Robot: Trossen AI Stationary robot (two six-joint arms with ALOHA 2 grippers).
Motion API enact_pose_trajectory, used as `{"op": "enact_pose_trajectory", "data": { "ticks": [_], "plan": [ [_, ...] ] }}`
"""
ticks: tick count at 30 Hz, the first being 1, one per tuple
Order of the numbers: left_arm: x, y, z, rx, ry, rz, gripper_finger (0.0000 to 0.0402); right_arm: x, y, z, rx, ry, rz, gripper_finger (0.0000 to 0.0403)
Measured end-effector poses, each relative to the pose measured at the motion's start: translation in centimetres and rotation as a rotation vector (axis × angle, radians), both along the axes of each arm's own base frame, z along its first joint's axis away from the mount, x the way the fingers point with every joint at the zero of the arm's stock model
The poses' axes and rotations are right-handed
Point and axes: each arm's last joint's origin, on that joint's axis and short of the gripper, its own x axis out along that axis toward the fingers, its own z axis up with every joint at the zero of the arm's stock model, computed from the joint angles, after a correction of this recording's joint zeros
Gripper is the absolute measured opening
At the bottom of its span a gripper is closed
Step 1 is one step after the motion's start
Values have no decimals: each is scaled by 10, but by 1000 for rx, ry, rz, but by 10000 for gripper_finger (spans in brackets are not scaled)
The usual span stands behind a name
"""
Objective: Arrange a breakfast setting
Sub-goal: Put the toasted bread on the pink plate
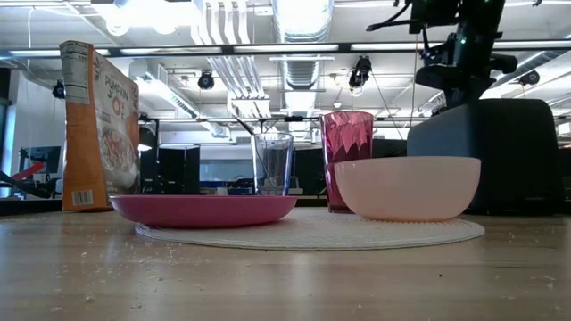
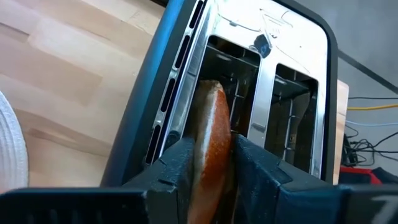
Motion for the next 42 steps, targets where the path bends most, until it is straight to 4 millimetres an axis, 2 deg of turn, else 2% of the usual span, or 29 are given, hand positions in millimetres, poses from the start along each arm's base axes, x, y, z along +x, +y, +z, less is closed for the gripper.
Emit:
{"op": "enact_pose_trajectory", "data": {
  "ticks": [9, 16, 23, 33, 42],
  "plan": [
    [0, 0, -3, 1, 1, 0, 166, 5, -2, -6, 12, 34, 4, 72],
    [0, 0, -4, 2, 2, 0, 166, 2, 0, -3, 11, 24, 19, 57],
    [0, 0, -4, 1, 1, 0, 166, -4, 2, 13, 13, -33, 45, 41],
    [0, 0, -3, -3, -4, 0, 166, -4, 2, 30, -24, -70, 55, 38],
    [1, -1, -3, -8, -11, 1, 166, -5, 2, 65, -72, -133, 89, 38]
  ]
}}
